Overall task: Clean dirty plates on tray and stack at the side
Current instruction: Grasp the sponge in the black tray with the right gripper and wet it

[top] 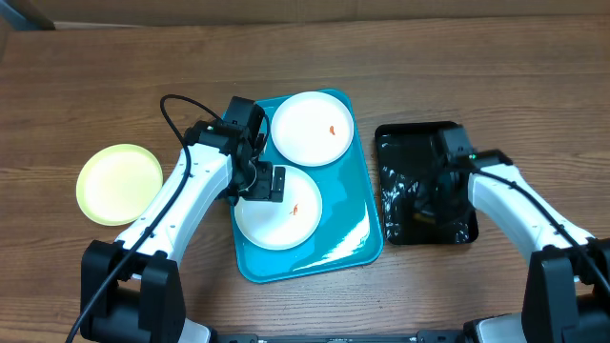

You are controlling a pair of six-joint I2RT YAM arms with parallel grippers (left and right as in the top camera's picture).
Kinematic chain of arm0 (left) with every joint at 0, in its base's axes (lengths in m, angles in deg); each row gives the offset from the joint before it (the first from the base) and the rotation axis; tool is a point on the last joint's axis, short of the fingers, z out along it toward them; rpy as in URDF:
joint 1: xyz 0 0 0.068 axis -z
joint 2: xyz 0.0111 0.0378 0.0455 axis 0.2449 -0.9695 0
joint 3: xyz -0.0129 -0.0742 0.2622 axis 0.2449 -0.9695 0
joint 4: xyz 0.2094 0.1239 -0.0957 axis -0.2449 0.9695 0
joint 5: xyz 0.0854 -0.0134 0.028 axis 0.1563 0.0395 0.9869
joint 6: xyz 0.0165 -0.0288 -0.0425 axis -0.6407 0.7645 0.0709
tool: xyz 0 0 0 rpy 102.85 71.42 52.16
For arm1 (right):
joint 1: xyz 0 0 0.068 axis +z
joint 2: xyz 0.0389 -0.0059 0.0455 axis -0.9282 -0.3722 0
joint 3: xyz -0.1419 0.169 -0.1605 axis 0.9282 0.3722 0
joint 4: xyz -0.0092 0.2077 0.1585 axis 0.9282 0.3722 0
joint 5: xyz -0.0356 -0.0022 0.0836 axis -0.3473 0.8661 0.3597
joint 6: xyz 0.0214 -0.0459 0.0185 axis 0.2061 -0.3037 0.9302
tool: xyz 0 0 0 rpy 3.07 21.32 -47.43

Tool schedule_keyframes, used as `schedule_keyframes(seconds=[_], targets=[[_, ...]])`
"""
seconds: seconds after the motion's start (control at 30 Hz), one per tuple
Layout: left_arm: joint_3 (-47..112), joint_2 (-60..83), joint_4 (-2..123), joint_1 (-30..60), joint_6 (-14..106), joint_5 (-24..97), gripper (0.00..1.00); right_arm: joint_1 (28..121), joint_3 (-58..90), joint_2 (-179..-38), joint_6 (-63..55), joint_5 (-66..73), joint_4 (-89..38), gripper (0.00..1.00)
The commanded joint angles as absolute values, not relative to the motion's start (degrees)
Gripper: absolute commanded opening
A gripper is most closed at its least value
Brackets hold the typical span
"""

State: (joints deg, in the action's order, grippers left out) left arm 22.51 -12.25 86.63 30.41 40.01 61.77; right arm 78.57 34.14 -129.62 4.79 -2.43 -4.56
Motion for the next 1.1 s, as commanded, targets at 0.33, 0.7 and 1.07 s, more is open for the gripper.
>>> schedule_keyframes(seconds=[0.33, 0.7, 1.07], targets=[[22.16, -11.51, 86.74, 28.75, 41.43, 66.16, 1.0, 79.4, 29.99, -127.89, 2.43, -5.75, -7.68, 0.39], [18.69, -11.51, 83.07, 28.77, 39.75, 66.38, 1.0, 79.33, 34.21, -135.45, 6.69, -8.94, -12.67, 0.18], [14.6, -11.49, 79.53, 26.76, 39.77, 65.48, 1.0, 79.35, 28.9, -129.07, 4.18, -7.8, -4.23, 0.04]])
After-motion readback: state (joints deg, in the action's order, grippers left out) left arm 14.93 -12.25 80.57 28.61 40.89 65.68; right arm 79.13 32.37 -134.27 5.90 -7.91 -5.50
